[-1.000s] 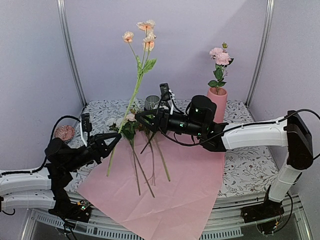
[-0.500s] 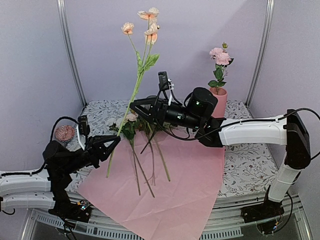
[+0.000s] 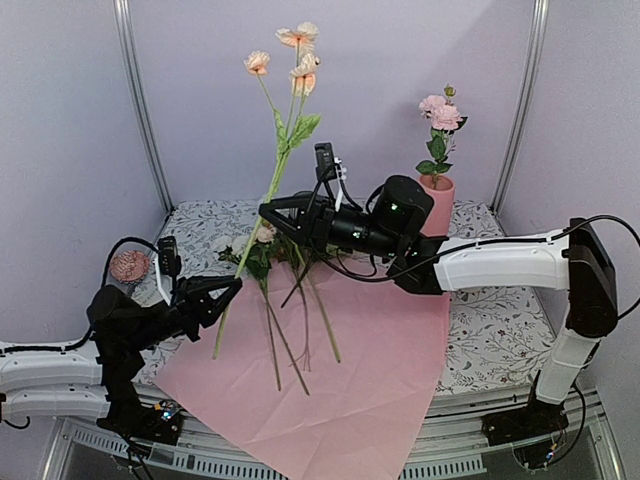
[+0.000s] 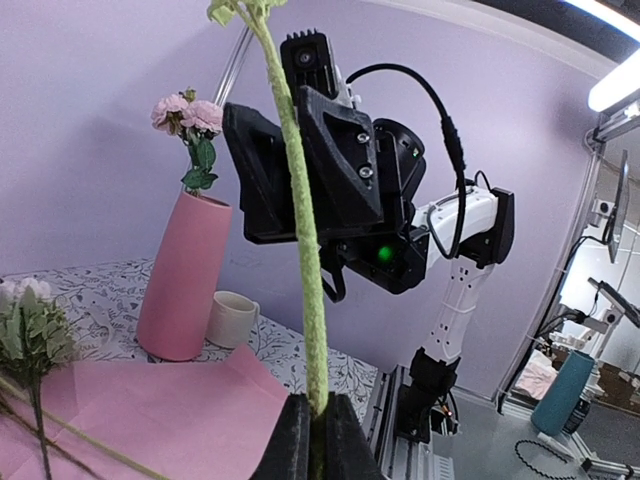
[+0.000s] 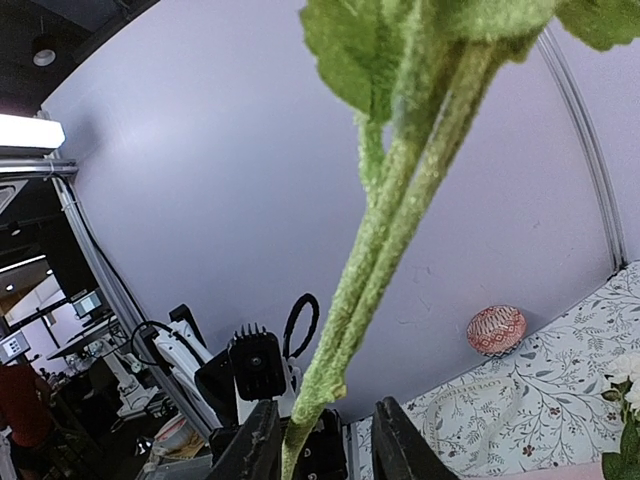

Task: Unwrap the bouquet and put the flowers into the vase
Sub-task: Pass from the left arm to the right, then place the fake flower in the vase.

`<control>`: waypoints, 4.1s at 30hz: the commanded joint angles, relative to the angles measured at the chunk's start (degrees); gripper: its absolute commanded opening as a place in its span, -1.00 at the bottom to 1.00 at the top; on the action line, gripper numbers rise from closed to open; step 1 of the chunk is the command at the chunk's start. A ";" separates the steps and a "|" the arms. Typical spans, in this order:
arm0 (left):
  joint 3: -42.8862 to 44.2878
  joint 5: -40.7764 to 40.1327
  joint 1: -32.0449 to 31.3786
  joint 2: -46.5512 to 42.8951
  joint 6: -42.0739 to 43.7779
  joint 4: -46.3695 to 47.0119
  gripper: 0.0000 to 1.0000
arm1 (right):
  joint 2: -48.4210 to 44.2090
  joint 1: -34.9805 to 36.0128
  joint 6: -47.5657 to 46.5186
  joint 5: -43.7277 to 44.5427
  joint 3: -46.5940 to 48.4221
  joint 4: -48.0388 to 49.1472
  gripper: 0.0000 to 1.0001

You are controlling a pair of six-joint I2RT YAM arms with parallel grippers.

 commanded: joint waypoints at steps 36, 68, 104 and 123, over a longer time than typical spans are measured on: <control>2.93 -9.27 -1.10 4.69 0.25 -10.40 0.96 | -46.38 -1.71 -46.09 56.82 -17.21 -28.14 -0.95; 5.26 -9.16 -1.08 11.01 -1.45 -9.51 0.91 | -36.10 -15.16 -50.11 51.77 0.78 -32.77 -0.96; 6.79 -10.23 -0.85 10.42 0.25 -13.60 0.90 | -23.78 -30.72 -21.54 45.03 -12.77 -40.30 -0.90; 7.37 -9.96 -0.65 11.17 -0.26 -14.03 0.96 | -31.06 -30.95 -21.48 41.21 -14.58 -50.39 0.43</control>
